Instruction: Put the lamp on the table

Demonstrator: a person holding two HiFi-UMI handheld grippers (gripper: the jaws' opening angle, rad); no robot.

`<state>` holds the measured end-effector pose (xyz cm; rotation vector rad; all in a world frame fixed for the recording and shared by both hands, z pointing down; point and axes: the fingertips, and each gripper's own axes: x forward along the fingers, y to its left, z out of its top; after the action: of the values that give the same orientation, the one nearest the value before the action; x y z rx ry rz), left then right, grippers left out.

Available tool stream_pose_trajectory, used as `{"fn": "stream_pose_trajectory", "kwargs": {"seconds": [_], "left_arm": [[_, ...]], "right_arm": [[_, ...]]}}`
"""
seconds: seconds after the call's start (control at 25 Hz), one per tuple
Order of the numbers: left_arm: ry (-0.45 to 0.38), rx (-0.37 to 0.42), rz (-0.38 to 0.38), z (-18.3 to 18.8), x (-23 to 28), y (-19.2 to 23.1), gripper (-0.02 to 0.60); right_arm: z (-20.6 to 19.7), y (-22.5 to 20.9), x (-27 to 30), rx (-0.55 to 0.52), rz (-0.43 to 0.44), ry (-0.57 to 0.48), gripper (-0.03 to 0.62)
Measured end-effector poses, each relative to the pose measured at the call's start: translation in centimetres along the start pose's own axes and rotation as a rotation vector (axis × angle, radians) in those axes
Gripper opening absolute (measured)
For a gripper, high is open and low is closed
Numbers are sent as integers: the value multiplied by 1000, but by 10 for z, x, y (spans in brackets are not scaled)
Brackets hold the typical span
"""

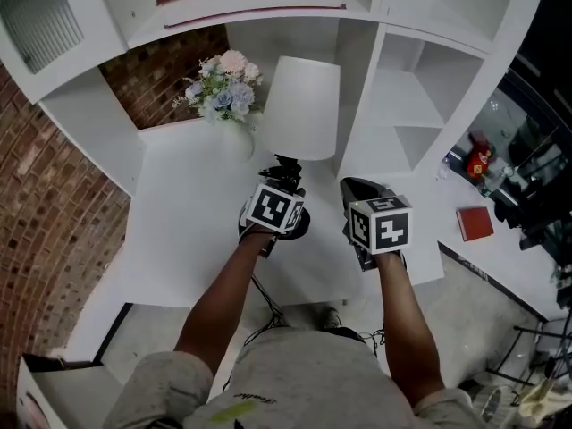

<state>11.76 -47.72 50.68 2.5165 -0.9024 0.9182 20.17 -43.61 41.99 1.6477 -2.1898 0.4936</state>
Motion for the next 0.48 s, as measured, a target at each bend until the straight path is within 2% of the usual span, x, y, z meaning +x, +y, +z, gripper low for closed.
{"fn": "stream_pose_trajectory", "kwargs": {"seconds": [0.2, 0.48], "left_arm": [[-13, 46, -25, -3, 7, 4, 75], [-74, 103, -79, 1, 16, 5, 75]], "right_arm": [[-5, 4, 0, 14, -40, 4, 5], [-11, 5, 2, 33, -98, 0, 5]]}}
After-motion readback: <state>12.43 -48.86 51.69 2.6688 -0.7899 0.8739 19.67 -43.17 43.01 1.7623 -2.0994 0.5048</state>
